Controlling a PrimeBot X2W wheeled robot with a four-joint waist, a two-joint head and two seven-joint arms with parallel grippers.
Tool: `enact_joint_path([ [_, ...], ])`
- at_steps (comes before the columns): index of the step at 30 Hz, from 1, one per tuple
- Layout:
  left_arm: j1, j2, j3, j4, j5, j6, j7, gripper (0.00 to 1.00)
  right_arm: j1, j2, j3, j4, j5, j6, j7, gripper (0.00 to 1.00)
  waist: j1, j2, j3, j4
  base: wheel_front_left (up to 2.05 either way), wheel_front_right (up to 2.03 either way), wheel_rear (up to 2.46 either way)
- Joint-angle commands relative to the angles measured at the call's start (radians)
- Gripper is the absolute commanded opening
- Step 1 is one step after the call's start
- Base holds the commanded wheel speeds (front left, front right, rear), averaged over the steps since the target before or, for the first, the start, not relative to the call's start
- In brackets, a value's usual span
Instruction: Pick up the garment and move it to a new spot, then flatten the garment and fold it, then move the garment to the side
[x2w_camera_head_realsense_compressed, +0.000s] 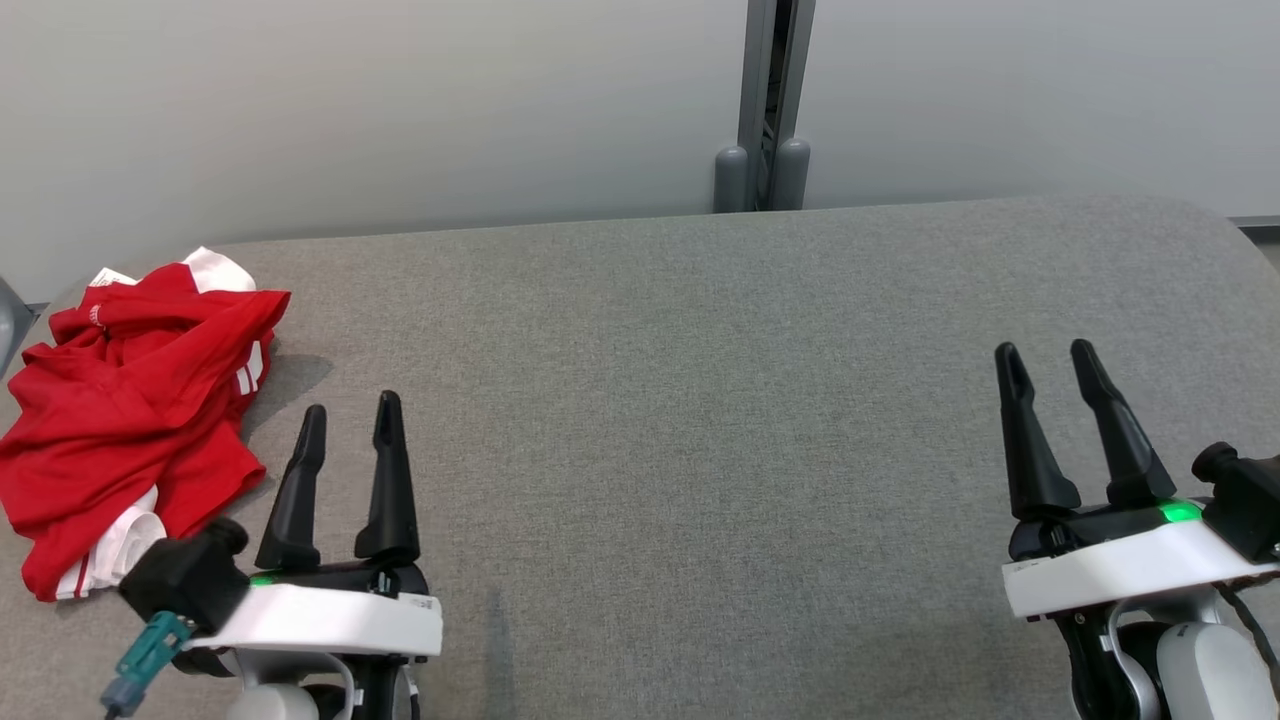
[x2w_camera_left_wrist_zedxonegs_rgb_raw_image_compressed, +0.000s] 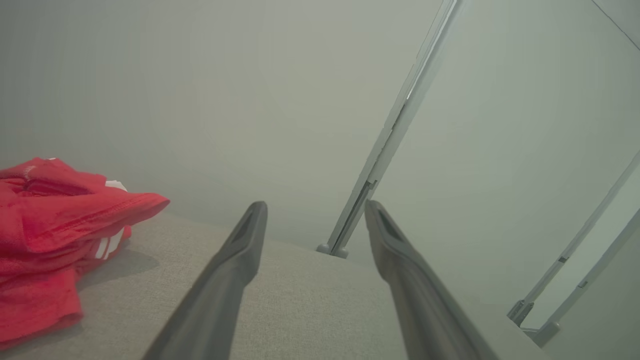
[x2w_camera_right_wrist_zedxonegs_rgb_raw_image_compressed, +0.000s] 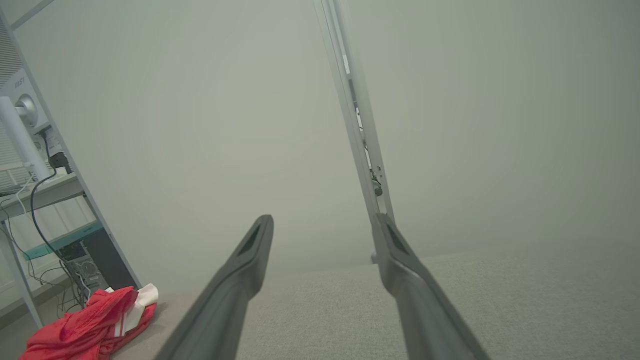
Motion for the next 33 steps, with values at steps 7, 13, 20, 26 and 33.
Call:
enact_joint_path([
  [7,0.005,0.006,-0.027,0.024,0.163,0.055,-0.017,1.0,0.006,-0.011,0.004,0.033,-0.056,0.0,-0.034,1.0,0.0,0.0,0.003,0.001,0.0,0.0,0.0],
  [13,0.012,0.011,-0.045,0.082,0.221,0.082,-0.025,1.0,0.012,-0.012,-0.009,0.08,-0.081,0.0,-0.049,1.0,0.0,0.0,0.005,0.002,0.0,0.0,0.0],
  [20,0.015,0.012,-0.053,0.141,0.264,0.093,-0.036,1.0,0.012,-0.012,-0.016,0.128,-0.135,0.0,-0.069,1.0,0.0,0.0,0.01,0.001,0.0,0.0,0.0],
  [26,0.015,0.01,-0.046,0.164,0.302,0.101,-0.046,1.0,0.002,-0.013,-0.009,0.145,-0.163,0.0,-0.087,1.0,0.0,0.0,0.013,0.0,0.0,0.0,0.0],
  [33,0.015,0.009,-0.043,0.176,0.343,0.096,-0.054,1.0,-0.001,-0.014,0.0,0.152,-0.211,0.0,-0.104,1.0,0.0,0.0,0.014,0.0,0.0,0.0,0.0],
])
